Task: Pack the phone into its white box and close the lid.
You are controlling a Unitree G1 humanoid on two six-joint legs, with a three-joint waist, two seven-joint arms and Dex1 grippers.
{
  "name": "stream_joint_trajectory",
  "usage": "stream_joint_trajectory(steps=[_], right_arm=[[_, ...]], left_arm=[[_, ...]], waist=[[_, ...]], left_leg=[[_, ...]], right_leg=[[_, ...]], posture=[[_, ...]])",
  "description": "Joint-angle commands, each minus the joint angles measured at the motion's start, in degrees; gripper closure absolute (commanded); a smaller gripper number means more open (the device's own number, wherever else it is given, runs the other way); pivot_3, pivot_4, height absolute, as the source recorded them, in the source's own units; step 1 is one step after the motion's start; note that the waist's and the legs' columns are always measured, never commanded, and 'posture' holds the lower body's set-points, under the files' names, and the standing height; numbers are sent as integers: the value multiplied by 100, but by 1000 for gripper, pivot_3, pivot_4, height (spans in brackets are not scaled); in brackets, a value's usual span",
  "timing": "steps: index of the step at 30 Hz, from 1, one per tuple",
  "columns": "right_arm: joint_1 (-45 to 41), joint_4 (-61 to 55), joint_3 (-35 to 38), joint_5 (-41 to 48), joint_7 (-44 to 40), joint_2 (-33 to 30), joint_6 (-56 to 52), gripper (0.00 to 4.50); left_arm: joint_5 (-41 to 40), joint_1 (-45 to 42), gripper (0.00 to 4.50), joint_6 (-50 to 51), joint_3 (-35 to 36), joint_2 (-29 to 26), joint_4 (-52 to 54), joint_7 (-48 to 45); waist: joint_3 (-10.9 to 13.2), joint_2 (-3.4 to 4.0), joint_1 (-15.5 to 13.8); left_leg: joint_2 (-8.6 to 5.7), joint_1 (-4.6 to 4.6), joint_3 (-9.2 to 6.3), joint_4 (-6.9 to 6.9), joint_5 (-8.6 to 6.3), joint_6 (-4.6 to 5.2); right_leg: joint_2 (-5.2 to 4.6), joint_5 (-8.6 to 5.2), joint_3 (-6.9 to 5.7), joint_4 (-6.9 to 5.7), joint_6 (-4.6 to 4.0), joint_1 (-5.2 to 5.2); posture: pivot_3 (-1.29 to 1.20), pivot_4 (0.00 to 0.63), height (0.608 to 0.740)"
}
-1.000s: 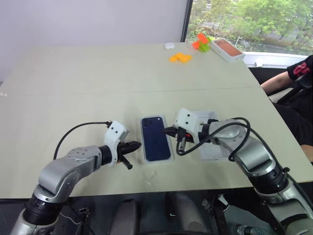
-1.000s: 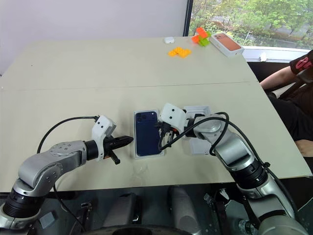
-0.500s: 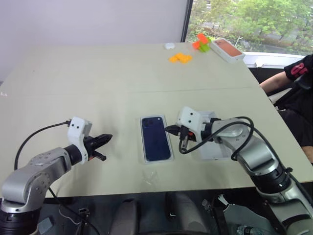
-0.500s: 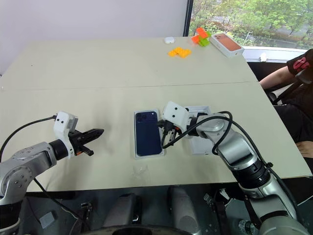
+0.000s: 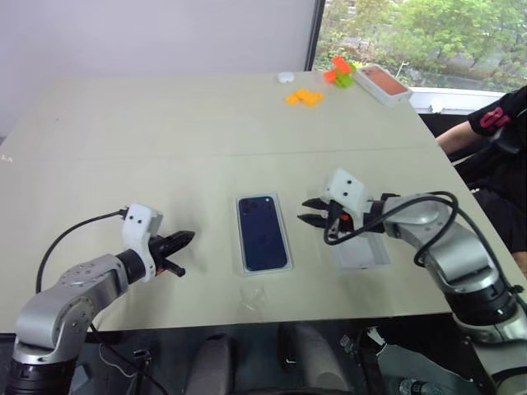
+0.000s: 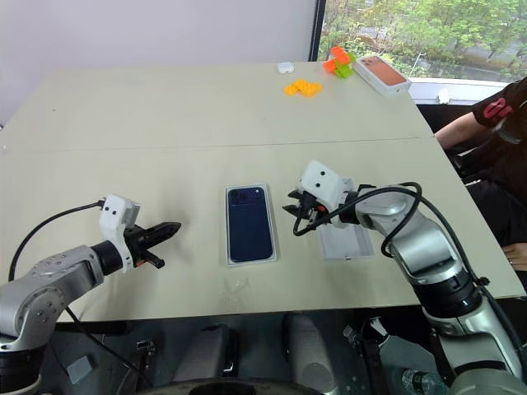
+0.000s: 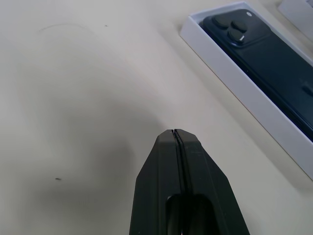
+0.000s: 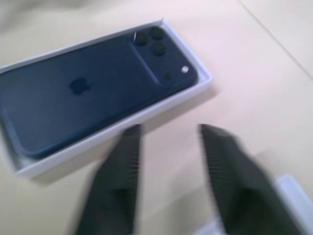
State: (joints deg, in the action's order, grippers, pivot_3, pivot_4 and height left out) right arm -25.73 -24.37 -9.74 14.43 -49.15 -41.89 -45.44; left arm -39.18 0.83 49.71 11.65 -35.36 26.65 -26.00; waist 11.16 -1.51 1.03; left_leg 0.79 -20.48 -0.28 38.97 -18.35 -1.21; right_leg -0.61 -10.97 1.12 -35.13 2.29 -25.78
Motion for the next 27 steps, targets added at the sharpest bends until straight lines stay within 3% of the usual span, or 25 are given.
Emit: stream_joint_trajectory(steps=[1, 11, 27], right_arm=[[85, -442, 366, 151, 244, -105, -449, 1669], [265, -734, 572, 353, 531, -249, -975, 1669], [163, -1134, 673, 615, 1089, -557, -2412, 1669]], left_arm=[[128, -194, 4500, -141, -284, 69, 123, -68], [1143, -975, 4500, -348, -1890, 179, -148, -254], [1552, -1782, 4500, -283, -2502, 949, -758, -353]], waist=[[0, 0, -3], [0, 0, -3], [0, 0, -27]], left_leg=[[-1, 1, 0, 0, 0, 0], [-5, -2, 4, 0, 0, 1], [-10, -1, 3, 3, 0, 1]], right_leg=[[-1, 0, 2, 0, 0, 0], [3, -1, -1, 0, 1, 1], [-3, -1, 0, 1, 4, 5]], posture=[[0, 150, 740], [0, 150, 740], [0, 150, 740]])
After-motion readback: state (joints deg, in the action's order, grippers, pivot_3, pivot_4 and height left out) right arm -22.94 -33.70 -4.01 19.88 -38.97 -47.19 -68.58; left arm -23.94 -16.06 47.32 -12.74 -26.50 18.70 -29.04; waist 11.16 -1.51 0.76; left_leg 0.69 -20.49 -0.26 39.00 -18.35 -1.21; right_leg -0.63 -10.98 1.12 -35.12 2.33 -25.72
